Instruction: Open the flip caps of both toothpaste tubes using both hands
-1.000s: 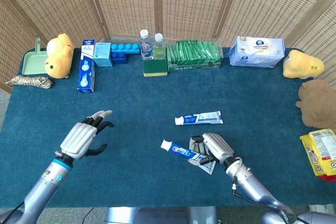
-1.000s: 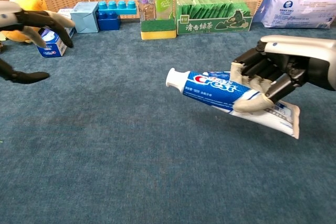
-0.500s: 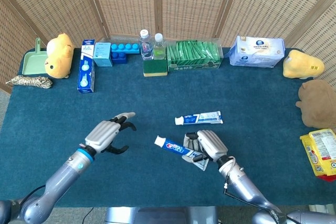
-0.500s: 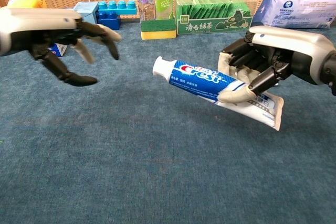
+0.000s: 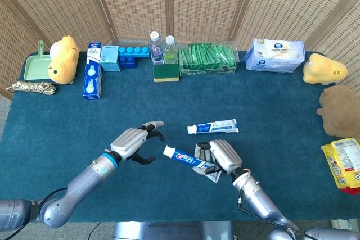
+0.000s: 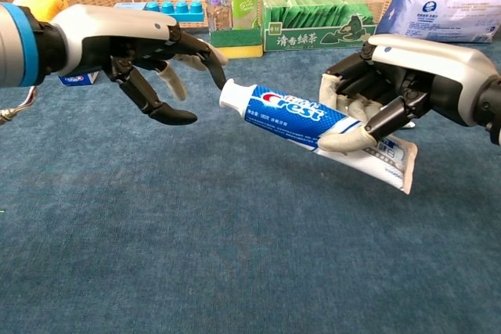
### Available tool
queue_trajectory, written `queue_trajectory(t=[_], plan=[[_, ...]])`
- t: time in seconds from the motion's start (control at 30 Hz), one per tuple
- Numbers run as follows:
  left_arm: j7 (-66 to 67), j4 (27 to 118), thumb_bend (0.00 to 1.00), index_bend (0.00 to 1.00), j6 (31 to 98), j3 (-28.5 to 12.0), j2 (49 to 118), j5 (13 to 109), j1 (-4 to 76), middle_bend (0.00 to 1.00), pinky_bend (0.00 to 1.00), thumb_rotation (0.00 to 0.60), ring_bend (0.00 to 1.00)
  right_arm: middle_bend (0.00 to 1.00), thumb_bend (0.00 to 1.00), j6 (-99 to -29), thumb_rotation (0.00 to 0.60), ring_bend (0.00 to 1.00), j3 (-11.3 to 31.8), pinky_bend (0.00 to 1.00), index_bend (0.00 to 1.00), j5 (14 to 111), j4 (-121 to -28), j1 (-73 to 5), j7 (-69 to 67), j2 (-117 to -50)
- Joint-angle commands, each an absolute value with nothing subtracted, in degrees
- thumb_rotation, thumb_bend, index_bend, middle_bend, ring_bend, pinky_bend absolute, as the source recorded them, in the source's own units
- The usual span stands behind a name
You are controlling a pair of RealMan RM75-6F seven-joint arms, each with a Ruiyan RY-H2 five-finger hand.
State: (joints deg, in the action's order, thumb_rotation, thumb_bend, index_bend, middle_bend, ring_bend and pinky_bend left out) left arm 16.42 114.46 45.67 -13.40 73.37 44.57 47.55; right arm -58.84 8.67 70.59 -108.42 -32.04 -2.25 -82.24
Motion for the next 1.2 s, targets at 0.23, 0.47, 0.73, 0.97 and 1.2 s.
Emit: queue_trajectory(t=[0.23, 0.47, 0.73, 0.97, 1.2], plan=[[13.14, 113.12, 0.28, 0.30, 43.88, -13.69, 74.60, 40.88, 51.24, 0.07, 0.26, 0.600, 0.06, 0.72, 0.44, -58.89, 0.600, 0.67, 8.30, 0.74, 0.91, 71.30, -108.62, -32.12, -1.63, -82.26], [12.03, 113.18, 0.28, 0.33, 43.79, -13.24, 74.65, 40.63, 52.74, 0.07, 0.27, 0.600, 0.06, 0.72, 0.44, -59.11, 0.600, 0.67, 8.16, 0.74, 0.91, 71.28, -108.54, -32.23, -0.55, -82.63], [11.46, 113.42, 0.28, 0.35, 44.28, -12.26, 74.61, 40.02, 54.24, 0.08, 0.28, 0.600, 0.06, 0.72, 0.44, -59.46, 0.600, 0.67, 8.18, 0.74, 0.91, 70.94, -108.63, -32.21, 0.39, -82.65], [10.65, 113.36, 0.28, 0.38, 44.58, -11.60, 74.58, 39.19, 55.27, 0.09, 0.29, 0.600, 0.06, 0.72, 0.44, -59.39, 0.600, 0.67, 8.12, 0.74, 0.91, 70.38, -108.44, -32.20, 0.87, -82.59], [9.87, 113.53, 0.28, 0.38, 45.30, -11.11, 74.15, 39.03, 55.62, 0.09, 0.30, 0.600, 0.06, 0.72, 0.44, -59.23, 0.600, 0.67, 8.08, 0.74, 0.91, 70.13, -108.18, -32.23, 1.00, -82.52]])
